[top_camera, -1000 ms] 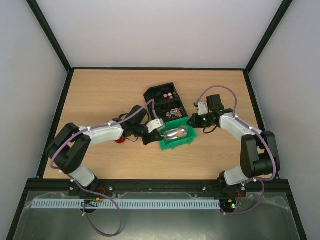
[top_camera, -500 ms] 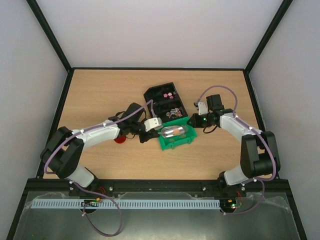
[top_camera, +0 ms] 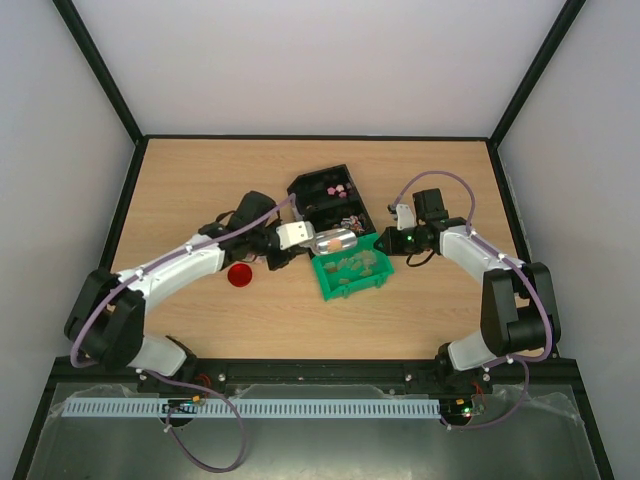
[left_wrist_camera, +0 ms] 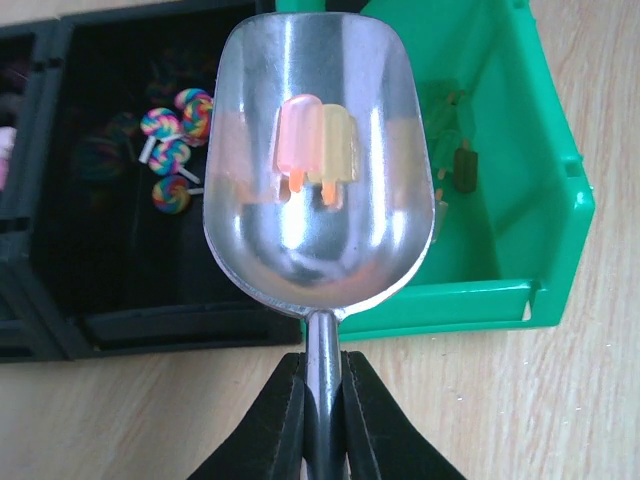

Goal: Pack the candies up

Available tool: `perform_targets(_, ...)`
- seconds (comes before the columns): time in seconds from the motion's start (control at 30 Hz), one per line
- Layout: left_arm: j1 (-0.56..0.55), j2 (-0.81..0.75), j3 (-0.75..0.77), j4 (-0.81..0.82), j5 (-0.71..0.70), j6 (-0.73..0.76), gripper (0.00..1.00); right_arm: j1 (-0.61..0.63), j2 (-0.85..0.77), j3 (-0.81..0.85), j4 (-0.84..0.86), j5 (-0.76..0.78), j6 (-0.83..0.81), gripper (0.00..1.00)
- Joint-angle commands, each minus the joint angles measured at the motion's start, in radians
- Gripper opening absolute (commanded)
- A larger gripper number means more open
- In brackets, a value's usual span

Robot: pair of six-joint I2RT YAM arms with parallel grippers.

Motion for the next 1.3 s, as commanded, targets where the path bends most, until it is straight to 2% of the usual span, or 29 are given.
perform_targets(0.0, 0.0, -0.078, -0.018, 0.018, -0.092, 0.102, 0.02, -0.004, -0.01, 0.005, 0.041, -0.057, -0.013, 0.01)
perform_targets(0.33, -0.034, -0.195, -0.125, 0.081, -0.214, 0.186, 0.02, -0.004, -0.035, -0.018, 0.059, -0.06, -0.02, 0.01)
perform_targets(0.57, -0.049, -0.199, -0.145, 0.08, -0.225, 0.189, 0.02, -0.003, -0.051, -0.042, 0.085, -0.019, -0.032, 0.01)
perform_targets(0.8, -0.075, -0.22, -0.151, 0.0, -0.271, 0.195, 0.02, -0.003, -0.088, -0.085, 0.07, 0.016, -0.032, 0.01)
perform_targets(1.27, -0.114, -0.002, 0.243, -0.564, -0.288, 0.108, 0.02, 0.015, -0.183, -0.152, 0.096, 0.12, 0.049, 0.01)
